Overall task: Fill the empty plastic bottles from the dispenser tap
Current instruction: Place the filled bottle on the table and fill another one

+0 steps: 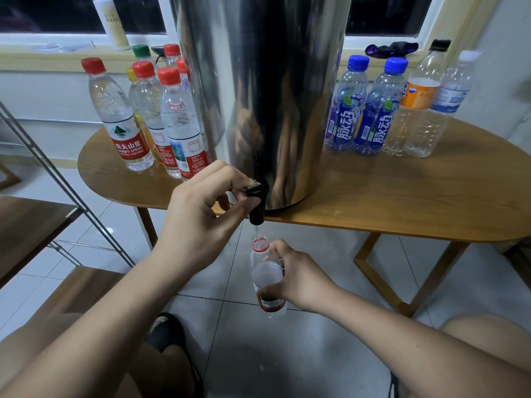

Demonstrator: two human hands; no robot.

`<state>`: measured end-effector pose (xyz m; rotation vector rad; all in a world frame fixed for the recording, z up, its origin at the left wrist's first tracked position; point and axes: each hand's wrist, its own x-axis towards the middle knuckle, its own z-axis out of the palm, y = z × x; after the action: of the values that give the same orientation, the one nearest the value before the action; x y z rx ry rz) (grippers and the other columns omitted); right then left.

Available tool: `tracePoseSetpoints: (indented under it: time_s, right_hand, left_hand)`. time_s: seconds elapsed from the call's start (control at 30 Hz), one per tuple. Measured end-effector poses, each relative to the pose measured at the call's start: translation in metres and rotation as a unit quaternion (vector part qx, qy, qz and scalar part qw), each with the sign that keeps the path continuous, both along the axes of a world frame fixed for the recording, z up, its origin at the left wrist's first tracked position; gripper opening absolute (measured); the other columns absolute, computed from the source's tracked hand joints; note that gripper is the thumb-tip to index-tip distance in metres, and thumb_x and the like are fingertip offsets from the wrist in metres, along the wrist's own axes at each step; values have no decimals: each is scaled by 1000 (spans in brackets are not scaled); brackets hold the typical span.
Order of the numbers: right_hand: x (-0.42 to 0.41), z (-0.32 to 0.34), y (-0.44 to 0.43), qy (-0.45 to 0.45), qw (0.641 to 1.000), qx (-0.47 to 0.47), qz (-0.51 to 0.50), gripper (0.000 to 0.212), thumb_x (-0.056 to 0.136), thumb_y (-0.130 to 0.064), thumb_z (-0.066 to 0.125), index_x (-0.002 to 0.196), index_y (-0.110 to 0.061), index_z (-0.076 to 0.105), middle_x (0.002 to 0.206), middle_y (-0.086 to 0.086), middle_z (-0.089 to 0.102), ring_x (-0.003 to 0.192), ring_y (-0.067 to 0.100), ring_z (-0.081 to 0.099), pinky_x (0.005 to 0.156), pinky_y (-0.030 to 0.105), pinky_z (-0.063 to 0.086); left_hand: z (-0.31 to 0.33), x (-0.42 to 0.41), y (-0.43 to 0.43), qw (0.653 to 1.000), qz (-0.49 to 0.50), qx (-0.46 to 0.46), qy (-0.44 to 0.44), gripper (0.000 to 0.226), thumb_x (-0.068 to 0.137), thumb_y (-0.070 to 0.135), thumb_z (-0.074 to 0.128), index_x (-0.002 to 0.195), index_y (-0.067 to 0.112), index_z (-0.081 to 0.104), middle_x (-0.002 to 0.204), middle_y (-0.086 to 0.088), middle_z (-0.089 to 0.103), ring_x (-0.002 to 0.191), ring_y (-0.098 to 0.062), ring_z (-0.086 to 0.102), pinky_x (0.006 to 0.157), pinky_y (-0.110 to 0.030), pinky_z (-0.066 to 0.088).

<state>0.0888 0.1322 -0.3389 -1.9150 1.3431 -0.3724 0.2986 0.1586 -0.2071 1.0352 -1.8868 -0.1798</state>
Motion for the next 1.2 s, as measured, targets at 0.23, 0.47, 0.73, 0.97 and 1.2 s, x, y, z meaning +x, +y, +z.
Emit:
tracePoseSetpoints:
  time_s: [0.23,0.47,0.73,0.97,1.2]
  right_hand:
    - [0,-1,0,-5,1000,-3,0,70,73,-42,96,120,-39,46,112,-20,59,96,2,61,69,13,40]
    - [0,-2,-1,-4,1000,-6,-1,70,73,-43,96,120,-39,45,114,-20,58,99,2,59,70,12,40]
    - [0,-2,-1,-6,1000,-4,0,72,74,-43,96,125,-38,47,121,-18,63,107,6,62,77,17,45]
    - [1,-3,-1,-4,1000,-5,-3,72,73,-45,96,124,-40,45,118,-19,62,105,6,62,76,18,45]
    - [1,-2,-1,5,1000,-9,-2,71,73,-46,96,119,-42,43,114,-20,60,103,7,61,74,18,44]
  left_hand:
    - [1,0,1,1000,-1,-2,1,15,96,7,82,102,17,72,94,-2,66,87,-20,64,70,-31,50]
    - [0,0,1,1000,4,-2,0,12,96,6,82,102,13,73,94,-2,66,86,-19,64,70,-28,50]
    - [0,0,0,1000,4,-5,1,13,96,7,81,102,13,72,94,-1,66,86,-20,64,70,-28,49]
    - [0,-1,1,1000,5,-5,0,13,96,7,82,102,12,72,94,-1,66,86,-21,64,70,-33,51]
    - [0,0,1,1000,5,-6,1,12,96,7,82,101,12,72,94,-1,66,85,-20,63,70,-31,50]
